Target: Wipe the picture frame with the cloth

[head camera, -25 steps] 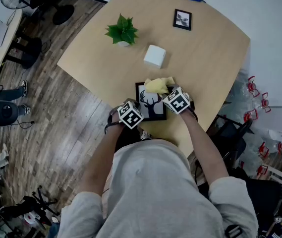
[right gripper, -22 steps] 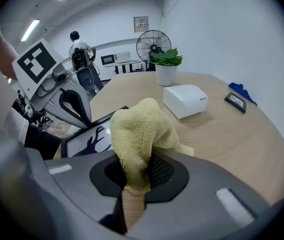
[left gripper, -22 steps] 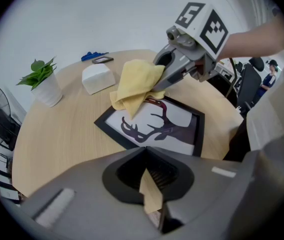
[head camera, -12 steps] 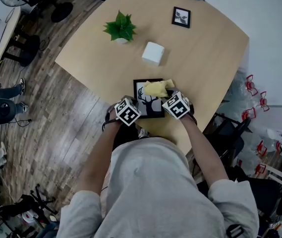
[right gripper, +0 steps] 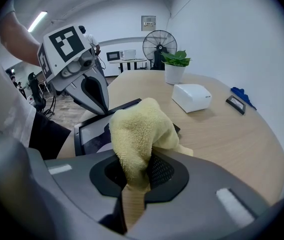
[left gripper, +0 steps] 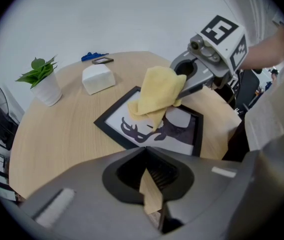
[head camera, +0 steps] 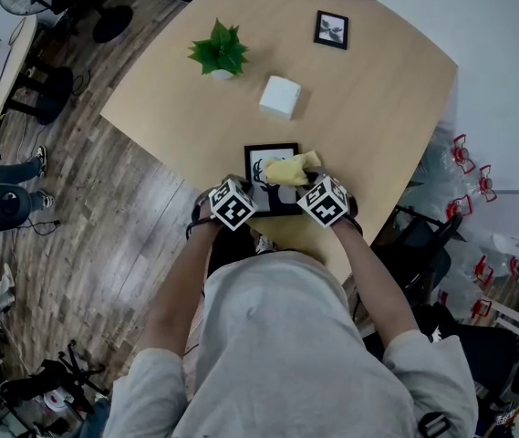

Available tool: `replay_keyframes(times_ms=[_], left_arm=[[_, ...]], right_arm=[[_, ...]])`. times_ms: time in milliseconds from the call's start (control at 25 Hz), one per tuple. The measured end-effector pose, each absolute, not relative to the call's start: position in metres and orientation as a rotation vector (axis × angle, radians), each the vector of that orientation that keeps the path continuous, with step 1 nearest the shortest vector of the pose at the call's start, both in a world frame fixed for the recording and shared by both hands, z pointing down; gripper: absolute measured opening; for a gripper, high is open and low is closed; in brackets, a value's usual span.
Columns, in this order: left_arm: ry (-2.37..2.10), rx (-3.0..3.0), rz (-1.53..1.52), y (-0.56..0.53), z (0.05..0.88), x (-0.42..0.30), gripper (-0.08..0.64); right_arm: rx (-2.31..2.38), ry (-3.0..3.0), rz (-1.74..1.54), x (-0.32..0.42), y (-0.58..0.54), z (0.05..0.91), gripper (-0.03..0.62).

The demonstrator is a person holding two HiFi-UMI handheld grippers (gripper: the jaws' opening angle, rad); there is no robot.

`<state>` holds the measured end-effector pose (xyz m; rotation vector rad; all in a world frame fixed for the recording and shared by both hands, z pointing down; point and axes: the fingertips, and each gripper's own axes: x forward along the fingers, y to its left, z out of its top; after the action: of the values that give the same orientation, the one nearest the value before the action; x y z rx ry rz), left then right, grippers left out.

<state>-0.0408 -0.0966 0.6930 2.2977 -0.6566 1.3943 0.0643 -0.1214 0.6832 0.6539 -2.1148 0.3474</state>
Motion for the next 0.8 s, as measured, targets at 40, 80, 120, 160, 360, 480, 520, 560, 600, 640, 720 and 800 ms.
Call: replay_keyframes(times_ms=[40,80,120,160,360,480,520,560,600,640,720,800], left_arm=[[-0.648,2.308,1.401,-0.096,0.693,-0.041,0.052],[-0.641,2.315,1.407,-0.094,0.693,-0.042,0.052],[-0.635,2.317,1.411,-0.093,0.693,-0.043,0.052],[-0.629,2.316,1.411,-0.092,0.693,-0.044,0.052],[-0.586,2.297,1.418,-0.089,0.694,-0.047,0.052],[-0.575,2.299,1.436,-0.084,0.695,-0.049,0.052],[-0.574,2.303,1.437,-0.083,0.695,-0.048,0.052],[-0.571,2.304,1.442,-0.083,0.695,-0.048,0.052],[-0.568,2.300,1.450,-0.084,0.696,-0.049,0.052],[-0.565,2.293,1.458,-0.085,0.697,-0.050,0.052],[-0.558,2.278,1.458,-0.085,0.696,-0.050,0.052],[-0.553,2.270,1.443,-0.085,0.695,-0.048,0.052]], right_arm=[[0.651,-2.112,0.350,0.064,-0.121,0.683,0.049],[0.648,-2.110,0.353,0.063,-0.121,0.683,0.049],[0.646,-2.108,0.355,0.063,-0.120,0.683,0.049],[0.644,-2.107,0.356,0.063,-0.120,0.684,0.049],[0.649,-2.102,0.359,0.065,-0.123,0.685,0.049],[0.649,-2.103,0.357,0.065,-0.122,0.685,0.049],[0.649,-2.103,0.356,0.065,-0.122,0.684,0.049],[0.648,-2.102,0.354,0.064,-0.122,0.684,0.049],[0.647,-2.100,0.351,0.063,-0.123,0.684,0.049],[0.646,-2.097,0.345,0.061,-0.123,0.684,0.049],[0.638,-2.095,0.327,0.057,-0.124,0.683,0.049],[0.611,-2.094,0.316,0.049,-0.122,0.685,0.049]])
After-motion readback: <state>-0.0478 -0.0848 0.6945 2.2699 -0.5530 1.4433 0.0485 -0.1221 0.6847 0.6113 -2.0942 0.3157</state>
